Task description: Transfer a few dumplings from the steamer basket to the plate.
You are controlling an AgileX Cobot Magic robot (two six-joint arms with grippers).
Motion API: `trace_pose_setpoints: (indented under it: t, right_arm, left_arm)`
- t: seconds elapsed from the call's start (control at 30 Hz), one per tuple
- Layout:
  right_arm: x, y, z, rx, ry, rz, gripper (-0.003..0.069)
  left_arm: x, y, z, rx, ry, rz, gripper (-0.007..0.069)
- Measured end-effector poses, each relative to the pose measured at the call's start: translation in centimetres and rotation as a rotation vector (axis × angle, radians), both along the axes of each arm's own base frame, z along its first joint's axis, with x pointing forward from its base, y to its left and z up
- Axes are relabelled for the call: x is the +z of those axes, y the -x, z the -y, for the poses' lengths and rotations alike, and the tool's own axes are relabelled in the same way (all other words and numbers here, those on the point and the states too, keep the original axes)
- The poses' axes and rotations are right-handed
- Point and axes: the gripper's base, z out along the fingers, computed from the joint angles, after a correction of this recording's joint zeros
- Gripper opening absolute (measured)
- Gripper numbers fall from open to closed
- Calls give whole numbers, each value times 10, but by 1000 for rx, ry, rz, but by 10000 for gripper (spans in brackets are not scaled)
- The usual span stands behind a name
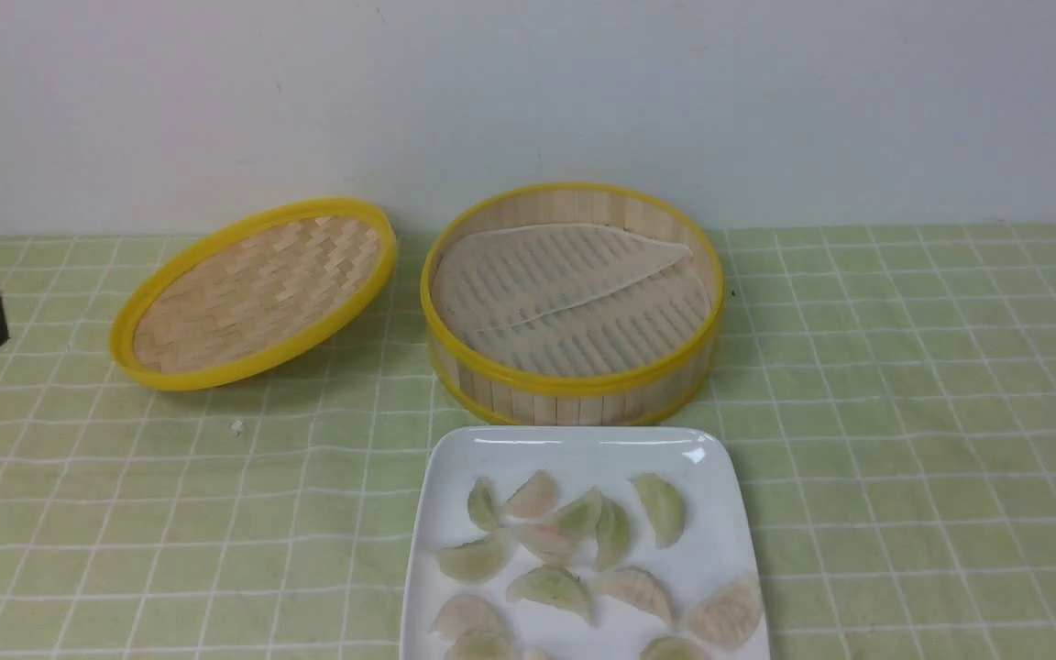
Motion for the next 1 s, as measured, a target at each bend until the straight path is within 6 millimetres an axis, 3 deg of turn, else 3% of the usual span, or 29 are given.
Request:
trace_pose_setpoints:
  t: [0.2, 0.63, 0.8, 1.0]
  right_arm:
    - [0, 0, 0, 0, 0, 0, -15]
    - [0, 0, 0, 0, -1, 0, -15]
    - [0, 0, 0, 0, -1, 0, -15]
    - [0, 0, 0, 0, -1, 0, -15]
  left_arm:
    - [-11, 15, -10, 0, 37, 40, -6]
    - [-24, 13, -9, 5, 20, 35, -6]
    - [-59, 12, -15, 122, 49, 59, -6]
    - [-133, 14, -28, 347, 56, 73, -6]
